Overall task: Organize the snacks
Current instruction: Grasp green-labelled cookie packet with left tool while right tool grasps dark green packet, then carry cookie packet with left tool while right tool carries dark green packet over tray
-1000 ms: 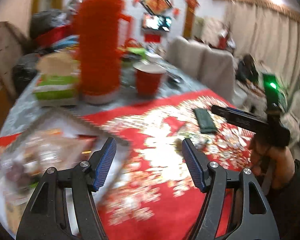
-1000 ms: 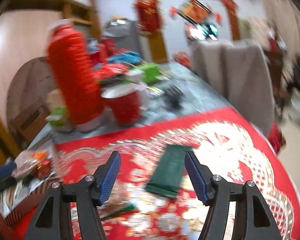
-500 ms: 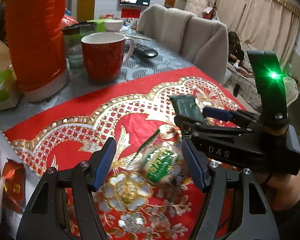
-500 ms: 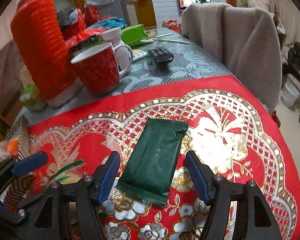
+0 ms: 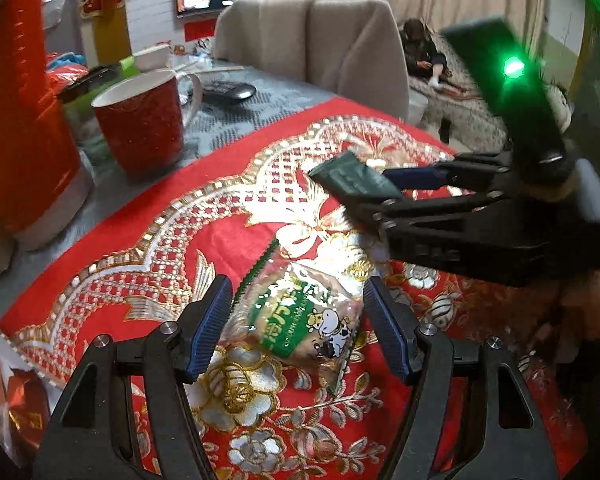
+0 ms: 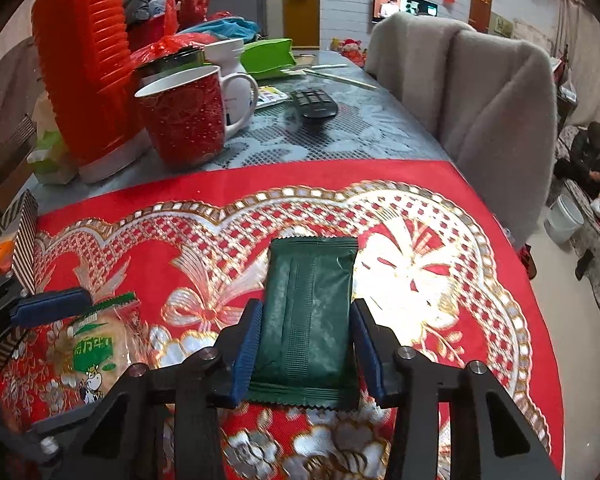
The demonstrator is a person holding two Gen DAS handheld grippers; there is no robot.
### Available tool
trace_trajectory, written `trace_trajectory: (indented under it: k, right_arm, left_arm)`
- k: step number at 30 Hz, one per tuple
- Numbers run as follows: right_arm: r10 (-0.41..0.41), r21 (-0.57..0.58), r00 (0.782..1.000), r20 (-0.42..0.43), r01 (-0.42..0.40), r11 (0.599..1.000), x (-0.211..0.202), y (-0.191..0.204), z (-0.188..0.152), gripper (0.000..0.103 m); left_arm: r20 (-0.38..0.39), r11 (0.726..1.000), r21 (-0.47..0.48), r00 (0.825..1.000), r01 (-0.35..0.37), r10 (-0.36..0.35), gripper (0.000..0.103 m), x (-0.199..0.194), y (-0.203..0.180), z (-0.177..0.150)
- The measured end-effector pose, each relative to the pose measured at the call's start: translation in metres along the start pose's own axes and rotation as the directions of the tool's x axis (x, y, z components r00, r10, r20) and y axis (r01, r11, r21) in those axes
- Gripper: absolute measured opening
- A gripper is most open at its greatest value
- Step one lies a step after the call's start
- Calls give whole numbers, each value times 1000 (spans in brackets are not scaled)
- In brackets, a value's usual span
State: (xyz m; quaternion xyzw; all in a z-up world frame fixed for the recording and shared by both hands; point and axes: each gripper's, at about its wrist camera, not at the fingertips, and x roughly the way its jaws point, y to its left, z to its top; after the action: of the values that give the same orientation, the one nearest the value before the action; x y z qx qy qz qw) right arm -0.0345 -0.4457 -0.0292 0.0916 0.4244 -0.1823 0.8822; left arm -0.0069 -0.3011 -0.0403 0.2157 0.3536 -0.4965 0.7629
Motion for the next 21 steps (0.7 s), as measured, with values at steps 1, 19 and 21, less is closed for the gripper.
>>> trace_trajectory:
  k: [1,19,21]
  right_arm:
    - [2,2,1000,1,-2,1000,-1,-1,-1,43]
    - [153,46,986,63,-156,987,-11,1,-5,43]
    - [162,44,984,73,-166,985,-13,3,-5,43]
  left_arm:
    - [3,1000,-10,1000,2,-2,68,1,2,1]
    - [12,991,-90,995,-94,96,50,-8,15,-10]
    - [13,984,-140,993,-112,115,50,-13,20,-14]
